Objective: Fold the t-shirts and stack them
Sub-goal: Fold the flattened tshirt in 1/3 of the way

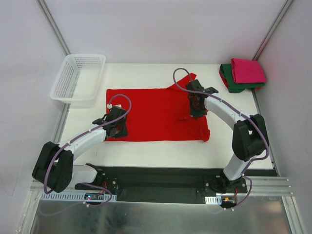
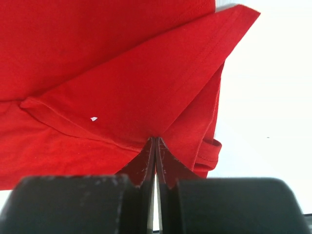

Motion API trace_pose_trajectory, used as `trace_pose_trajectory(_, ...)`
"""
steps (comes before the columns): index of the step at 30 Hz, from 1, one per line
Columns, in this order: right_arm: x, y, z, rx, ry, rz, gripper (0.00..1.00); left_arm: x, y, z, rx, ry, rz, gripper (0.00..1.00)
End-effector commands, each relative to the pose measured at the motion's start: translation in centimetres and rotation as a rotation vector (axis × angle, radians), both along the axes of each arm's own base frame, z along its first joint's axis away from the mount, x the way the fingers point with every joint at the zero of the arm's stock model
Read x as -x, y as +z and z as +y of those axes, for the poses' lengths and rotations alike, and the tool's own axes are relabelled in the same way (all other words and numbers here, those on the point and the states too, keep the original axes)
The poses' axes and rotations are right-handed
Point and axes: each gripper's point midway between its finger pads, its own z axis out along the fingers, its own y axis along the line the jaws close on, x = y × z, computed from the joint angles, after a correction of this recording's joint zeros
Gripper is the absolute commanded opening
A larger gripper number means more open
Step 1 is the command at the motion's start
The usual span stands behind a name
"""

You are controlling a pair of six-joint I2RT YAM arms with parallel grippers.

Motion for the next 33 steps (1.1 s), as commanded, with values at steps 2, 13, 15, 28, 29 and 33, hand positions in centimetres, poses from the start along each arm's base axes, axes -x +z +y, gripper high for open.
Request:
trace_pose_trajectory(2, -0.1, 2.3, 0.1, 0.004, 0.018, -0.038, 0.02, -0.3, 0.2, -0.2, -0.005, 0.001, -0.011, 0.28)
trace_pose_trajectory(13, 0.1, 0.3, 0.2, 0.018, 0.018, 0.003, 0.10, -0.2, 0.1, -0.1, -0.011, 0.000, -0.010, 0.28)
trace_pose_trajectory(15, 0.1, 0.3, 0.3, 0.016, 0.020, 0.004, 0.10, -0.2, 0.1, -0.1, -0.012, -0.001, -0.011, 0.28)
trace_pose_trajectory(28, 1.0, -2.4, -0.1, 0.034, 0.016, 0.054, 0.19, 0.1, -0.4, 0.2, -0.024, 0.004, -0.001, 0.28)
trace_pose_trajectory(29, 1.1, -2.6, -0.1, 0.035, 0.015, 0.062, 0.19, 0.1, -0.4, 0.3, -0.024, 0.006, -0.001, 0.28)
trace_pose_trajectory(33, 0.8, -3.5, 0.0, 0.041, 0.016, 0.067, 0.19, 0.1, -0.3, 0.3, -0.022, 0.007, -0.007, 0.28)
